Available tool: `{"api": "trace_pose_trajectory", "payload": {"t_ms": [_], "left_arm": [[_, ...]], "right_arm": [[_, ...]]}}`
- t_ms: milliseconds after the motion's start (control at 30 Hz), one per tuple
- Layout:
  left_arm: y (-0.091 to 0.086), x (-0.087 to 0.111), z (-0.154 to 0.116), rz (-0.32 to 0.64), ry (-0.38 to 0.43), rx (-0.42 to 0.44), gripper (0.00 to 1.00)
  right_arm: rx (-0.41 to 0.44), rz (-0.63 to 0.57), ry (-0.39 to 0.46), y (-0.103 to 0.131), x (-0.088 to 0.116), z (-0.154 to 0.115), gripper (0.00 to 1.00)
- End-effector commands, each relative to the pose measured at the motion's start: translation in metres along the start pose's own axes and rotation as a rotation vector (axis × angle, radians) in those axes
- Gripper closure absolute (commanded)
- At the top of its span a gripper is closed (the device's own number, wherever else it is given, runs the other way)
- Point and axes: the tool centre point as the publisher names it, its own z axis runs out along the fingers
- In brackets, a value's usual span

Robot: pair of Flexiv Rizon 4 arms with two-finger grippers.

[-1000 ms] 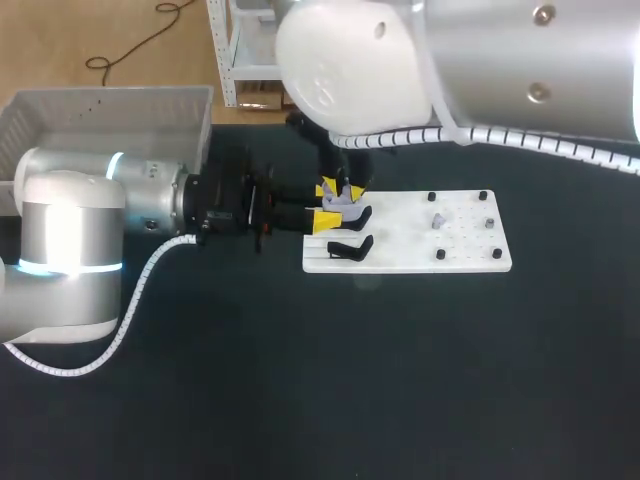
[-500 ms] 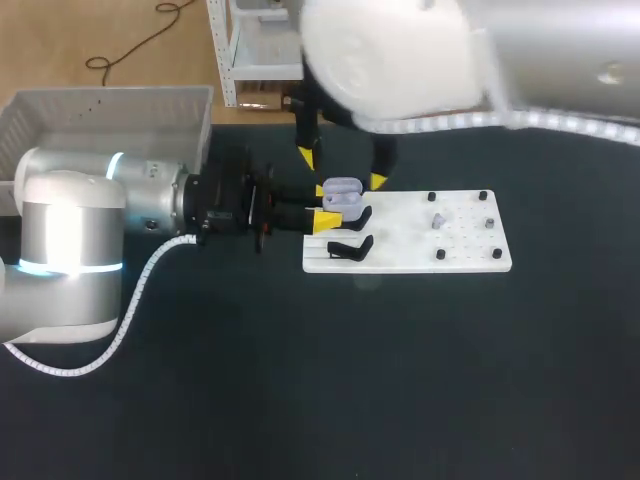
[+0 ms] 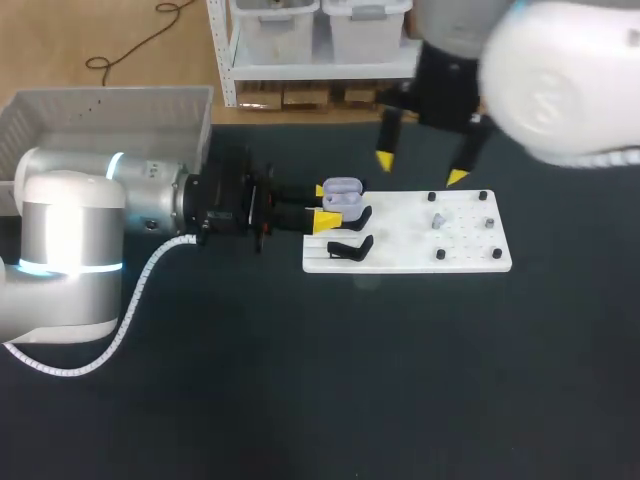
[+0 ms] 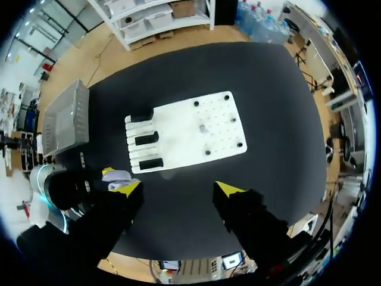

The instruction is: Pick up each earbud case from the left stands, insert the matching earbuds, close the lid, and place the case in the box.

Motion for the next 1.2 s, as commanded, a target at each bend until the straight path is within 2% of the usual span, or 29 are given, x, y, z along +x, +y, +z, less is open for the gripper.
{"api": "trace_pose_trajectory", "payload": {"t_ms": [33, 100, 267, 467, 567, 600, 733, 867, 933, 1033, 1200], "left_arm": [[-0.001, 0.0, 0.0, 0.002, -0.001, -0.003, 1.0], [-0.001, 0.0, 0.0, 0.002, -0.001, -0.003, 1.0], [-0.001, 0.0, 0.0, 0.002, -0.001, -0.003, 1.0], [-0.001, 0.0, 0.0, 0.002, -0.001, -0.003, 1.0], [-0.001, 0.0, 0.0, 0.002, -0.001, -0.003, 1.0], [-0.001, 0.0, 0.0, 0.002, -0.001, -0.003, 1.0], [-0.001, 0.0, 0.0, 0.002, -0.001, -0.003, 1.0], [-0.001, 0.0, 0.0, 0.002, -0.001, -0.003, 1.0], [-0.001, 0.0, 0.0, 0.002, -0.001, -0.003, 1.0], [-0.001, 0.0, 0.0, 0.002, -0.001, -0.003, 1.0], [-0.001, 0.0, 0.0, 0.002, -0.001, -0.003, 1.0]], "right_arm": [[-0.163, -0.047, -0.033, -0.031, 0.0, 0.001, 0.23], [-0.12, -0.082, -0.033, -0.038, -0.005, 0.008, 0.26], [-0.039, -0.141, -0.009, -0.052, -0.016, 0.037, 0.23], [0.021, -0.109, 0.008, -0.057, -0.026, 0.07, 0.24], [0.062, -0.089, 0.032, -0.054, -0.027, 0.084, 0.32], [0.071, -0.09, 0.038, -0.053, -0.028, 0.09, 0.31], [0.066, -0.084, 0.05, -0.055, -0.031, 0.108, 0.33], [0.057, -0.079, 0.032, -0.059, -0.035, 0.12, 0.51], [0.056, -0.077, 0.028, -0.062, -0.037, 0.125, 0.53], [0.045, -0.068, 0.022, -0.066, -0.041, 0.132, 0.54], [0.036, -0.067, 0.026, -0.066, -0.046, 0.146, 0.48]]}}
